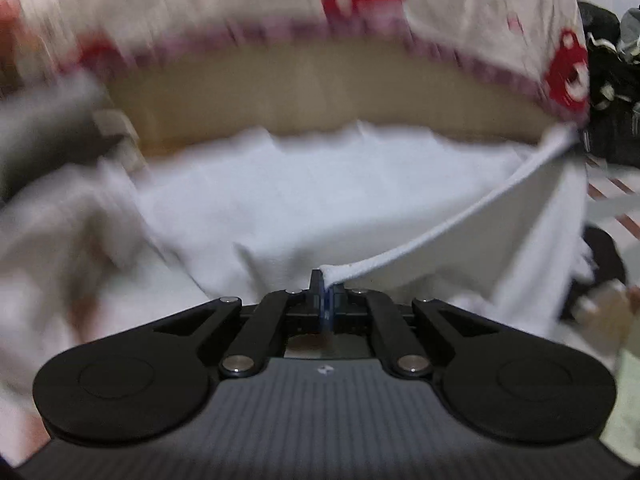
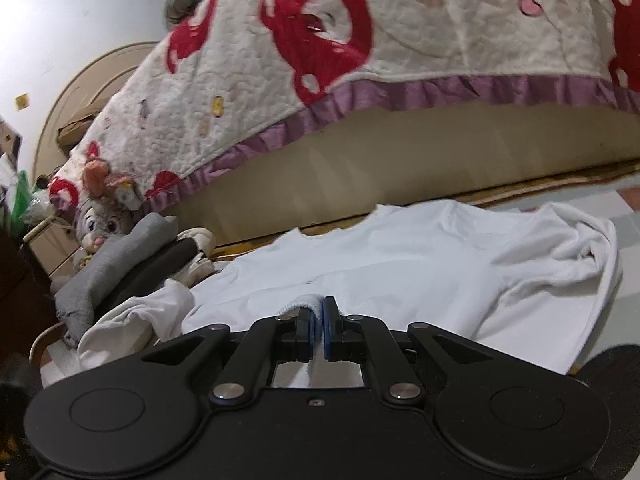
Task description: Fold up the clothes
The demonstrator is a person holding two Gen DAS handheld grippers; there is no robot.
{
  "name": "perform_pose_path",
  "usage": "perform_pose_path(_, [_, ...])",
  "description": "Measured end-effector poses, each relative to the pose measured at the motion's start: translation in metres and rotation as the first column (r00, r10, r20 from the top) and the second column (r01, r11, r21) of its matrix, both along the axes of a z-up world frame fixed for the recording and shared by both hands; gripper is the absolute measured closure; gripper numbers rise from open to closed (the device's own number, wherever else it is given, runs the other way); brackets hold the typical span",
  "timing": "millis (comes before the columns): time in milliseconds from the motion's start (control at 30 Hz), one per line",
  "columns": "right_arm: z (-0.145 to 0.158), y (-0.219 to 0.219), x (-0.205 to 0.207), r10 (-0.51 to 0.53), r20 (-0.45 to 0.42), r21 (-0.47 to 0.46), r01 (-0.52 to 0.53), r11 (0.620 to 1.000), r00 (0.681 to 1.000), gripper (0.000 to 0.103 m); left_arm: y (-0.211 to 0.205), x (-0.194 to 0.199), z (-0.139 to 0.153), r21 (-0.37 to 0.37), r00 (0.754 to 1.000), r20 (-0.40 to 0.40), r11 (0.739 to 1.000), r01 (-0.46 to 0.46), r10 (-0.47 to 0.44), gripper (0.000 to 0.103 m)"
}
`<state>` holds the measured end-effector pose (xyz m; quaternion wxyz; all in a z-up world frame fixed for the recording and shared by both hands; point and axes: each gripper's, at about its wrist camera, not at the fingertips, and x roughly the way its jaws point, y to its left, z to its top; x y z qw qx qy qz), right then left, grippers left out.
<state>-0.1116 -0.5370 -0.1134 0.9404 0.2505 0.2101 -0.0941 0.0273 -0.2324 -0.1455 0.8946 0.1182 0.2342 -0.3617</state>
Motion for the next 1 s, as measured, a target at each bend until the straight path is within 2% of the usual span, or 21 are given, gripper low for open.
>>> perform_pose_path(67, [-0.005, -0.006, 0.003, -0.019, -0.032, 0.03, 0.02, 0.999, 0.999, 0.089, 0.006, 0.003, 0.024, -0.03, 0.993, 0.114, 0.999, -0.022, 0.026, 0.102])
perform_pose_path(133, [-0.01, -0.008, 0.008, -0.032, -0.079, 0.045, 0.035, 0.998, 0.996, 0.068, 0.007, 0.014, 0.046, -0.06, 0.985, 0.167, 0.998, -0.024, 0.034, 0.102])
perform_pose_path(167, [-0.012, -0.007, 0.01, -0.045, -0.112, 0.042, 0.05, 0.998, 0.993, 0.049, 0.007, 0.02, 0.054, -0.079, 0.984, 0.178, 0.997, -0.021, 0.035, 0.102])
perform_pose_path(200, [-0.014, -0.006, 0.011, -0.059, -0.141, 0.036, 0.064, 0.997, 0.988, 0.043, 0.007, 0.024, 0.059, -0.094, 0.983, 0.182, 0.995, -0.019, 0.036, 0.102])
perform_pose_path(300, [-0.021, -0.003, 0.009, -0.052, -0.188, 0.064, 0.065, 0.996, 0.981, 0.043, 0.006, 0.032, 0.072, -0.13, 0.977, 0.212, 0.991, -0.011, 0.039, 0.102])
perform_pose_path(367, [-0.029, 0.003, 0.005, -0.023, -0.209, 0.173, 0.061, 0.983, 0.978, 0.043, 0.007, 0.031, 0.076, -0.154, 0.974, 0.224, 0.988, -0.008, 0.043, 0.102])
perform_pose_path(433, [-0.038, 0.01, 0.001, 0.01, -0.225, 0.298, 0.059, 0.953, 0.974, 0.043, 0.009, 0.028, 0.078, -0.18, 0.973, 0.227, 0.984, -0.006, 0.048, 0.102])
perform_pose_path(467, [-0.04, 0.015, 0.0, 0.02, -0.231, 0.327, 0.058, 0.943, 0.973, 0.043, 0.012, 0.026, 0.08, -0.191, 0.973, 0.226, 0.982, -0.007, 0.051, 0.102])
perform_pose_path(567, [-0.029, 0.029, 0.001, 0.012, -0.251, 0.251, 0.053, 0.967, 0.968, 0.043, 0.02, 0.023, 0.084, -0.23, 0.97, 0.231, 0.973, -0.019, 0.074, 0.102])
perform_pose_path(600, [-0.026, 0.034, 0.002, 0.008, -0.257, 0.225, 0.051, 0.973, 0.966, 0.055, 0.023, 0.022, 0.085, -0.237, 0.968, 0.237, 0.971, -0.027, 0.084, 0.102])
perform_pose_path(633, [-0.023, 0.039, 0.002, 0.005, -0.264, 0.2, 0.049, 0.979, 0.965, 0.072, 0.027, 0.021, 0.088, -0.24, 0.963, 0.251, 0.97, -0.039, 0.101, 0.102])
perform_pose_path(667, [-0.019, 0.044, 0.003, 0.002, -0.27, 0.174, 0.047, 0.984, 0.963, 0.097, 0.031, 0.02, 0.091, -0.244, 0.957, 0.264, 0.968, -0.052, 0.118, 0.102])
perform_pose_path(767, [-0.009, 0.059, 0.004, -0.01, -0.288, 0.096, 0.039, 0.995, 0.958, 0.097, 0.049, 0.021, 0.105, -0.267, 0.946, 0.284, 0.961, -0.078, 0.156, 0.102])
perform_pose_path(833, [-0.004, 0.063, 0.006, -0.021, -0.298, 0.048, 0.036, 0.998, 0.954, 0.097, 0.062, 0.022, 0.114, -0.284, 0.948, 0.278, 0.956, -0.073, 0.154, 0.102])
perform_pose_path(1000, [-0.007, 0.022, 0.019, -0.069, -0.299, -0.029, 0.063, 0.998, 0.952, 0.098, 0.063, 0.023, 0.117, -0.248, 0.953, 0.276, 0.967, -0.052, 0.123, 0.102])
